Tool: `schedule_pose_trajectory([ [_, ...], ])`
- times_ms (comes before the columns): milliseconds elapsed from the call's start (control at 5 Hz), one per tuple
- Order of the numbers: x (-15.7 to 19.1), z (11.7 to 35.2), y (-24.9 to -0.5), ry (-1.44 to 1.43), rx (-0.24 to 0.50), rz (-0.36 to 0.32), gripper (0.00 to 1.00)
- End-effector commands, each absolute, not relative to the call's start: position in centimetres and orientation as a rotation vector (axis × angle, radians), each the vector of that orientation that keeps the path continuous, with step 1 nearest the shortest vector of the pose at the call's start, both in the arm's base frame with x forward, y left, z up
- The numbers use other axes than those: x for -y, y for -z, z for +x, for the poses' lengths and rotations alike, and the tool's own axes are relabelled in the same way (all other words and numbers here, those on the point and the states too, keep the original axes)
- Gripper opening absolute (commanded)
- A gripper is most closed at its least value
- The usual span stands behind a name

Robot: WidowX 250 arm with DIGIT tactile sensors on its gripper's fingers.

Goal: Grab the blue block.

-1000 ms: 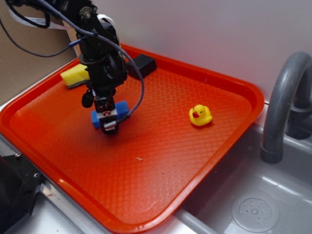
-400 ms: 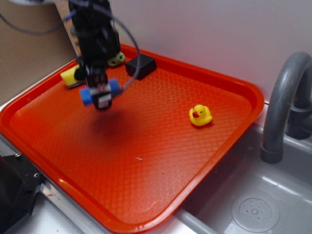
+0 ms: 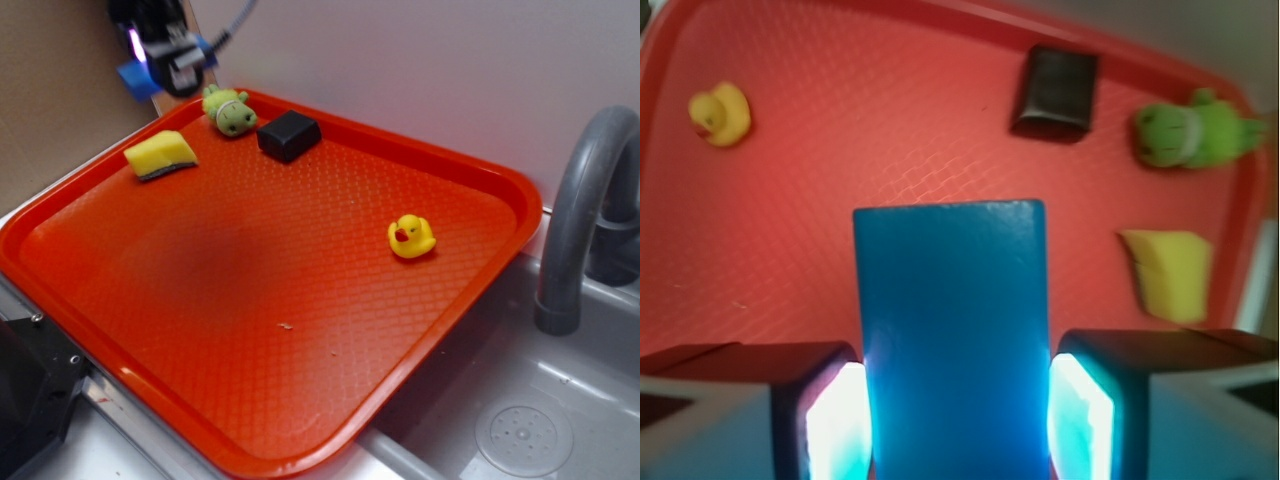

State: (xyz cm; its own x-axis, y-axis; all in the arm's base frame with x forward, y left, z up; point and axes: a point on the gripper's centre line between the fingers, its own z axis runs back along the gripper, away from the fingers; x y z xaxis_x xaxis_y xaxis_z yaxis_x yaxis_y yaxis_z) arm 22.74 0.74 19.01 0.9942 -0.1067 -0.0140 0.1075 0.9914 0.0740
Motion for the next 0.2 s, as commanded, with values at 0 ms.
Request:
schedule_pose_trajectory([
  [0, -1.53, 21.4, -22.27, 0.051, 0.08, 0.054, 0.0],
])
